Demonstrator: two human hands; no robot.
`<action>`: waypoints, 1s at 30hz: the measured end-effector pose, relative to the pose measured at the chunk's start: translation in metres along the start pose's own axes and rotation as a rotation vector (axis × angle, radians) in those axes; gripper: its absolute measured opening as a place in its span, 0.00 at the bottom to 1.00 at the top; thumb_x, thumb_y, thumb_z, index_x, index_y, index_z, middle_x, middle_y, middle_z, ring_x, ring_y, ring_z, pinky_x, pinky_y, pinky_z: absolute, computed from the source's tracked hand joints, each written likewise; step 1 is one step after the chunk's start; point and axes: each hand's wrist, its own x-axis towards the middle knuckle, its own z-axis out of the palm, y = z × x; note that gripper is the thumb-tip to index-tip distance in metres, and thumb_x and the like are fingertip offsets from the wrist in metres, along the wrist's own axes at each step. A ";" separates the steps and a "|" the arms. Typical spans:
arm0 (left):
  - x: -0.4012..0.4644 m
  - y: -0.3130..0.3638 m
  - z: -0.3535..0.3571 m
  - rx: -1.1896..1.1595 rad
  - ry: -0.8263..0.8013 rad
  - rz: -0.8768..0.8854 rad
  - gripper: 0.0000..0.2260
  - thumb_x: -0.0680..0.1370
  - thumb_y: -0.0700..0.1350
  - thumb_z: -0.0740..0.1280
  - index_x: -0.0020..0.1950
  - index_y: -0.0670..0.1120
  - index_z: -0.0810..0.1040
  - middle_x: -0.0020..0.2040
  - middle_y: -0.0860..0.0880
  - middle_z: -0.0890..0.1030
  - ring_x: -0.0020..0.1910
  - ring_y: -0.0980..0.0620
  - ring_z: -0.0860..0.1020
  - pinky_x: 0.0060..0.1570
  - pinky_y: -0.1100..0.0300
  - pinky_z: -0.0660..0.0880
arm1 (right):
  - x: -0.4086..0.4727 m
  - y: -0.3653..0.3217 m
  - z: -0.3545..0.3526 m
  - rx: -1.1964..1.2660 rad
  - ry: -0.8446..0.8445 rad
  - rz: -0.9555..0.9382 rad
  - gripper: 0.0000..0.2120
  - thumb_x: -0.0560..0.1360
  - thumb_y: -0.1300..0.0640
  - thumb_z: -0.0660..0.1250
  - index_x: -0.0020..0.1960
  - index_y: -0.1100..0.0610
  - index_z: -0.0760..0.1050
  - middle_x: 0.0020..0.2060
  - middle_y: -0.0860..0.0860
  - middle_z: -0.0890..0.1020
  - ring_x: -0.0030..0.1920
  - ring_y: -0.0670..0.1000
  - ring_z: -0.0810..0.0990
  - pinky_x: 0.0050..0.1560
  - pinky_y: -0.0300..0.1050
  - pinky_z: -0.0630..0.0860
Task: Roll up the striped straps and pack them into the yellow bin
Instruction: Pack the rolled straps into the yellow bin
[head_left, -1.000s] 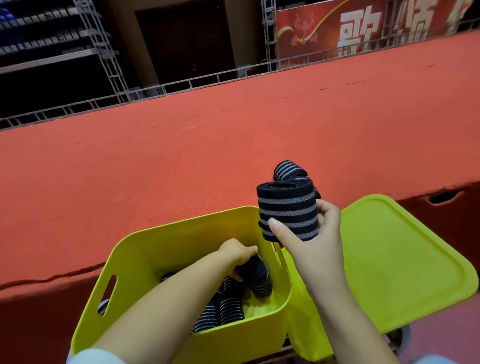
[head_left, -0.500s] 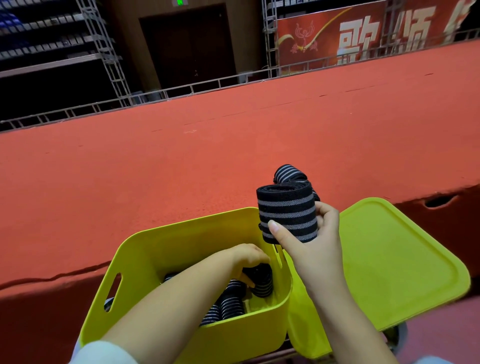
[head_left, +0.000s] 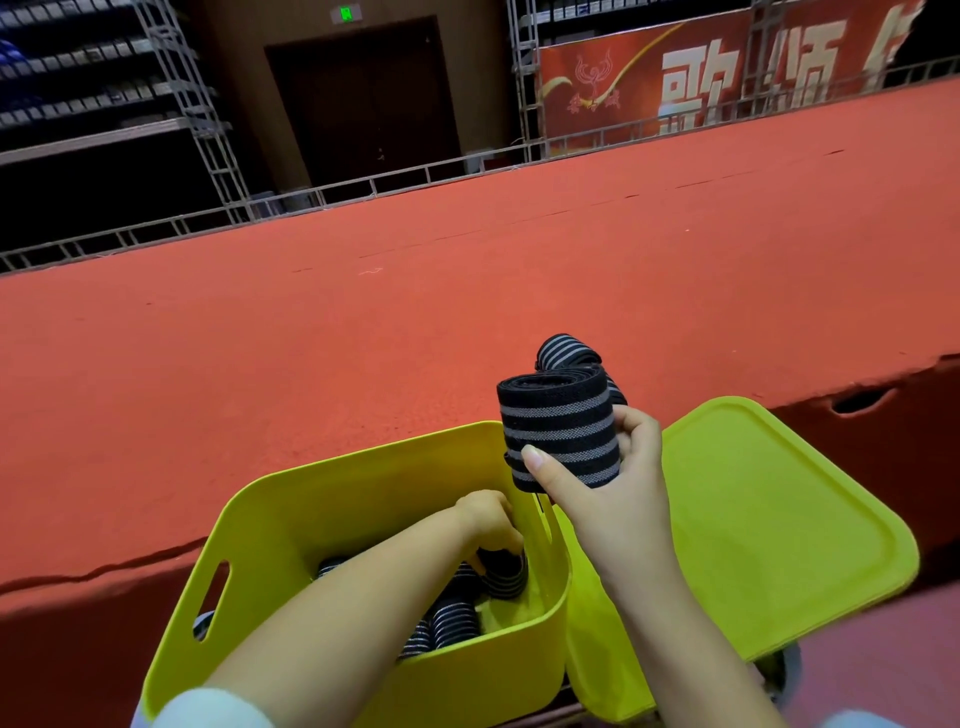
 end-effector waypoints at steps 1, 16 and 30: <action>-0.002 0.000 -0.004 -0.001 -0.021 0.004 0.24 0.74 0.42 0.73 0.69 0.47 0.72 0.64 0.42 0.71 0.63 0.39 0.73 0.46 0.45 0.81 | 0.000 0.000 0.000 0.005 -0.004 0.003 0.28 0.64 0.58 0.79 0.53 0.42 0.64 0.50 0.46 0.80 0.46 0.40 0.81 0.44 0.34 0.77; -0.144 0.003 -0.124 -0.598 -0.167 0.739 0.34 0.69 0.33 0.63 0.70 0.59 0.66 0.72 0.55 0.70 0.69 0.55 0.71 0.63 0.52 0.74 | 0.001 0.000 0.001 0.052 -0.179 0.073 0.28 0.62 0.62 0.80 0.55 0.49 0.69 0.47 0.47 0.81 0.45 0.41 0.82 0.45 0.39 0.78; -0.161 0.006 -0.127 0.113 0.062 0.747 0.30 0.69 0.41 0.77 0.65 0.58 0.69 0.61 0.57 0.75 0.57 0.58 0.76 0.51 0.67 0.75 | -0.005 -0.005 0.014 -0.026 -0.398 0.104 0.30 0.59 0.62 0.81 0.55 0.49 0.72 0.46 0.47 0.82 0.45 0.43 0.82 0.45 0.37 0.78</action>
